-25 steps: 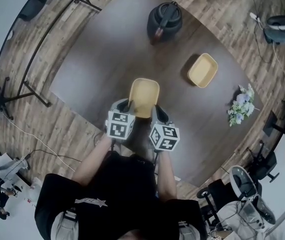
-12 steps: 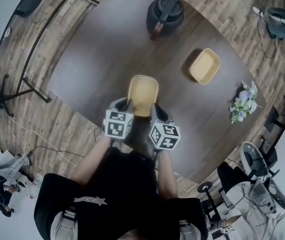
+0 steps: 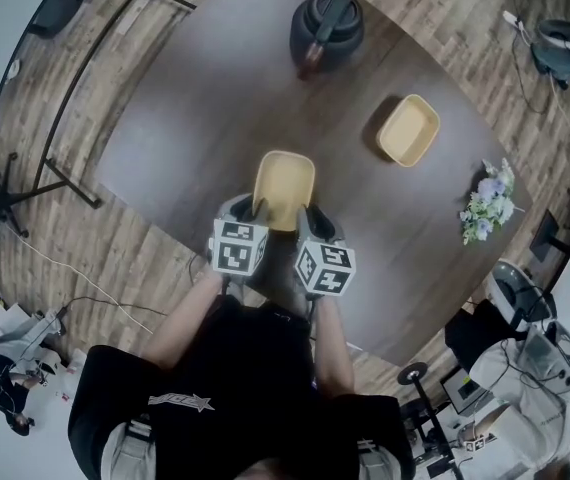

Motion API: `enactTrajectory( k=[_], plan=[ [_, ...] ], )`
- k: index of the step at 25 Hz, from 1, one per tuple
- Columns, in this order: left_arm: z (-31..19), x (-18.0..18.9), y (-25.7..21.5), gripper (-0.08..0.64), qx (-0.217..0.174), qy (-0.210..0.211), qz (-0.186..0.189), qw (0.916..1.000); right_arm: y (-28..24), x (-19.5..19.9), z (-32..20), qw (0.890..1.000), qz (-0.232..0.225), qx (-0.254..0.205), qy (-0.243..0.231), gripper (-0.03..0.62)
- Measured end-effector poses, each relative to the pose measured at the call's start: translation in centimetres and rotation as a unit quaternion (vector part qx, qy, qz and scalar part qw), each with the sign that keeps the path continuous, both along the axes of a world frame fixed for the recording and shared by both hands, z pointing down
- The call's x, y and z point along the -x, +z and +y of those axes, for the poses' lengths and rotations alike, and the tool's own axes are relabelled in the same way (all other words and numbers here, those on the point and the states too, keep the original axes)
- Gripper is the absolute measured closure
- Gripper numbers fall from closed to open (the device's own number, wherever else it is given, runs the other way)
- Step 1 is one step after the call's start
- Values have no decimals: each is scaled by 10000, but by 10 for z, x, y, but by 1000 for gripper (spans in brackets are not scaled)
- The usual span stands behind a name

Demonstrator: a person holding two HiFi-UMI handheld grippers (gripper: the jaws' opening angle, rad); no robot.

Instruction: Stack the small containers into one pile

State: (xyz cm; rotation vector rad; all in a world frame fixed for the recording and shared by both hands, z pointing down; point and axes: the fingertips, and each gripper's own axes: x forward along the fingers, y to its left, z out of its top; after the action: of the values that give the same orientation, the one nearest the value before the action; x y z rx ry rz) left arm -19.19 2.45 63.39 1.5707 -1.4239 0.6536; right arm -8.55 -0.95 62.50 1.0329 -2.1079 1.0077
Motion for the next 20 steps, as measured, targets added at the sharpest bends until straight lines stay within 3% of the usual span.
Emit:
enactTrajectory(
  k=[3,6,15,20],
  plan=[
    [-2,-8,-4,336,-145,62,128,9998,0,0,-1,9999,8,-164,-30,382],
    [-3,-13,-4,246,-236,138,128,9995,3,-3,0,9998,26,-178,-32,354],
    [0,-3,-11,216,-379,186,35,9991,-7,-4,2,9995,5,-308,12,354],
    [-14,-1,-37,216,-756,247,-41,9968,-29,-13,-7,9978,-28,-654,126,353]
  ],
)
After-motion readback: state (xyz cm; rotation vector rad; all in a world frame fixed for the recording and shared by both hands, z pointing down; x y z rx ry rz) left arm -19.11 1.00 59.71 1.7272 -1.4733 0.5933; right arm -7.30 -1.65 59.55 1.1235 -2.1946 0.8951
